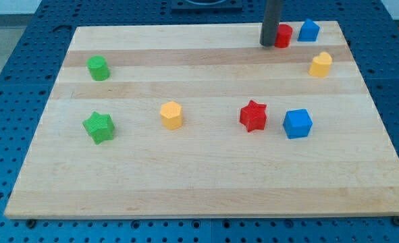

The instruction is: Move the yellow heart above to the red star

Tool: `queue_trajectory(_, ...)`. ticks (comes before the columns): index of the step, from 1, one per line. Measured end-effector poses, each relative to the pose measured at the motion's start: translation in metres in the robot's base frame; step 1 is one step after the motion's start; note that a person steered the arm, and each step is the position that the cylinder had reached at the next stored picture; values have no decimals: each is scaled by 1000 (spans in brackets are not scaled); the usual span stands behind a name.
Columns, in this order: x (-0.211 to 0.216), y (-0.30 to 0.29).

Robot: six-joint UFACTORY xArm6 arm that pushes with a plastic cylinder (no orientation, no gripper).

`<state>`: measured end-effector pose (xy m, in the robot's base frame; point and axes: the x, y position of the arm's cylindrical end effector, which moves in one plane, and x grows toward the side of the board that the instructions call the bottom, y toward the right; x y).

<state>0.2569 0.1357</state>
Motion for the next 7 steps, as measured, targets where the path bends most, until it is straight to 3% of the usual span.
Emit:
queue_trajectory(2, -17, 32)
queue_trajectory(4, 45, 27)
queue_trajectory(7, 21, 107)
